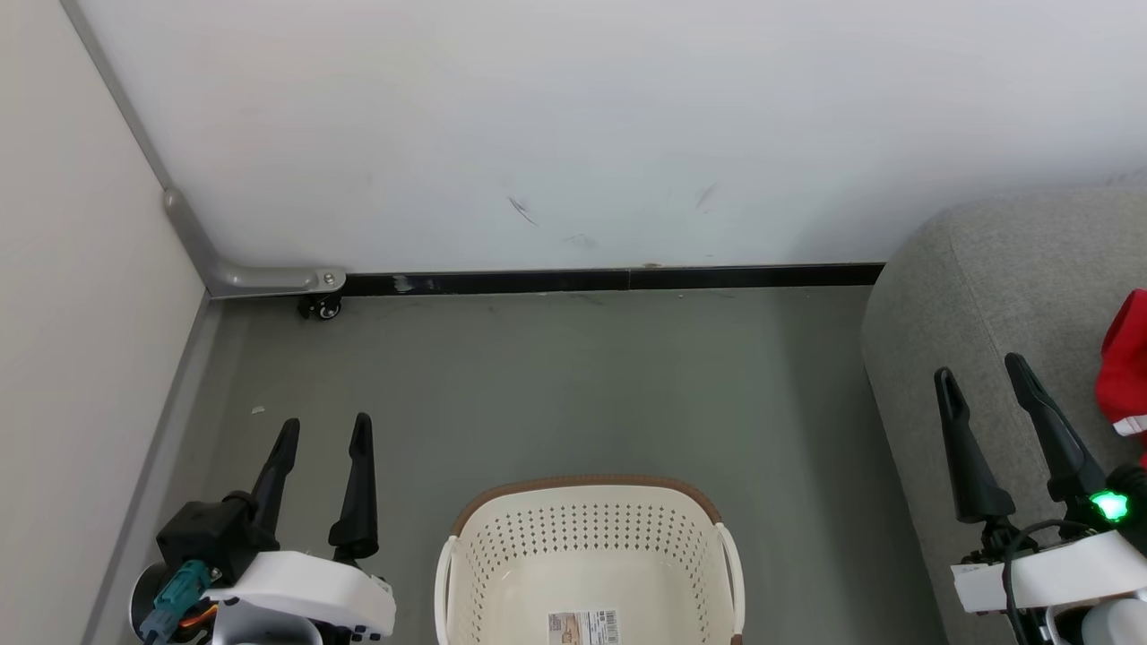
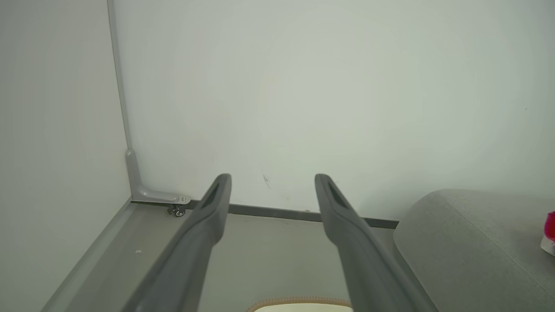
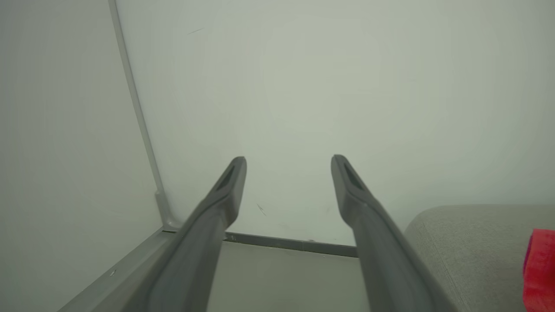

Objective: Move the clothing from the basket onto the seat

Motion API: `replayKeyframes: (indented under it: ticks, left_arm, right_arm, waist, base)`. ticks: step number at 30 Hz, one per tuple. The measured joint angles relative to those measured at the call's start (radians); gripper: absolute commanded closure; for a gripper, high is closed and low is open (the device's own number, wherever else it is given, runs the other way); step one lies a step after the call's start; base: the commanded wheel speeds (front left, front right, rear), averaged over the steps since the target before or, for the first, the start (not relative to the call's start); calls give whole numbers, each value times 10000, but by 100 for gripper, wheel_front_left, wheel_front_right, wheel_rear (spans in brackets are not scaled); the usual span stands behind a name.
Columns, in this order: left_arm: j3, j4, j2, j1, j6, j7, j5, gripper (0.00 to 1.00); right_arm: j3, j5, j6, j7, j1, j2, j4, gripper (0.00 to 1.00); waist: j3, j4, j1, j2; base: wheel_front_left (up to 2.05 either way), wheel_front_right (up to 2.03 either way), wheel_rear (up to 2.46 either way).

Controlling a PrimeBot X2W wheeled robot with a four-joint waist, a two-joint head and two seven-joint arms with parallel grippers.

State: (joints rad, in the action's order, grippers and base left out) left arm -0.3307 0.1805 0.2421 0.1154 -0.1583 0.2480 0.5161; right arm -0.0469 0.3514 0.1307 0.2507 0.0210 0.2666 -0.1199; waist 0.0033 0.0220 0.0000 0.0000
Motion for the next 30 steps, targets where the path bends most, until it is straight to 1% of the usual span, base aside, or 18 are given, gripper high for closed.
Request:
replayKeyframes:
  ticks: [12,26,27,30]
  left_arm:
    - [153,-2,-128,-34,15,2,-188,0]
    - [328,0,-267,-43,176,2,-326,0]
    - [328,2,-276,-48,198,2,-336,100]
    - [268,197,-364,-134,261,-13,-334,100]
  right_arm:
    - [59,-94,0,0,-29,-77,171,0]
    - [102,-102,0,0,-117,-105,244,0]
    - [107,-102,0,0,-117,-105,244,100]
    - [61,-88,0,-2,-203,-197,71,100]
  waist:
    - [-1,-14,0,0]
    - [15,-20,0,0]
    - [15,-20,0,0]
    - [16,-21,0,0]
  base:
    - [0,0,0]
    - [0,0,0]
    - [0,0,0]
    - [0,0,0]
